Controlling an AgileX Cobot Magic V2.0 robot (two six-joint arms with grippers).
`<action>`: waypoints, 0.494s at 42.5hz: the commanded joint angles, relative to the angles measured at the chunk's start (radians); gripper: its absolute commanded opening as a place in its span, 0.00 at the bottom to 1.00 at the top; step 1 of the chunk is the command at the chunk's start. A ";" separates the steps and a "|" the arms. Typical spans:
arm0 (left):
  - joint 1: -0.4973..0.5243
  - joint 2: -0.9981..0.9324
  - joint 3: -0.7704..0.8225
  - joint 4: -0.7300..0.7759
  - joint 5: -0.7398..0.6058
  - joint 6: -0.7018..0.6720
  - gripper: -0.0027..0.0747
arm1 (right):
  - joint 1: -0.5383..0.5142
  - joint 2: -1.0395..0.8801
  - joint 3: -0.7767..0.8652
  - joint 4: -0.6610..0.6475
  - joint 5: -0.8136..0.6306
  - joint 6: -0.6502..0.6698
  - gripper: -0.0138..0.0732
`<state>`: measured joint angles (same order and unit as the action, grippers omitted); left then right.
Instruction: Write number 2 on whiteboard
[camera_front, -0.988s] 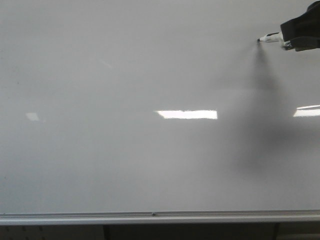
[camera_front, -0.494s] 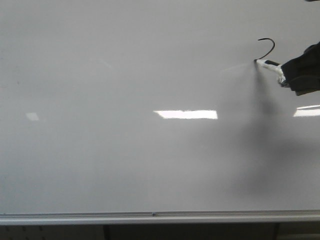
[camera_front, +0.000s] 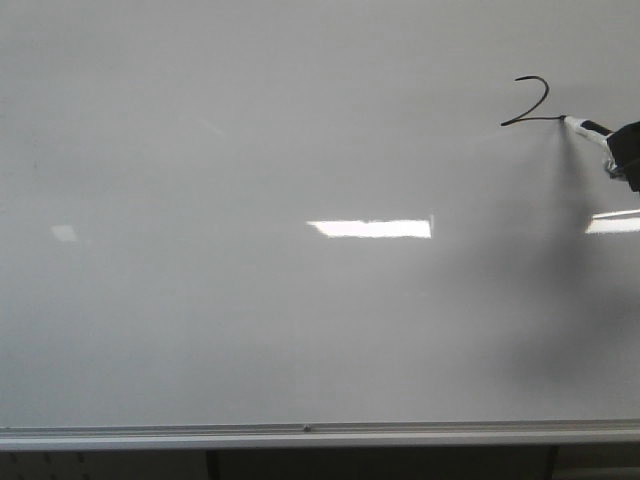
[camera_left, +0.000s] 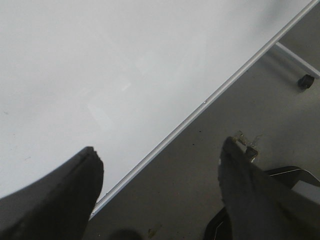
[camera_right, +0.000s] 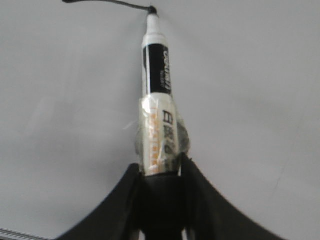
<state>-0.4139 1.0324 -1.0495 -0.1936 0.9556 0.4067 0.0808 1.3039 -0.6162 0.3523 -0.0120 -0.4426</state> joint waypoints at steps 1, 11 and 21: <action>0.000 -0.018 -0.026 -0.020 -0.062 -0.006 0.66 | 0.018 -0.091 -0.030 -0.003 -0.023 -0.007 0.08; -0.002 -0.018 -0.041 -0.078 -0.052 0.109 0.66 | 0.101 -0.297 -0.071 -0.004 0.314 -0.015 0.08; -0.004 0.008 -0.057 -0.382 0.060 0.467 0.66 | 0.269 -0.381 -0.191 -0.004 0.749 -0.201 0.08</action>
<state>-0.4139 1.0374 -1.0715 -0.4466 1.0162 0.7531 0.3022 0.9489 -0.7439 0.3481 0.6391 -0.5612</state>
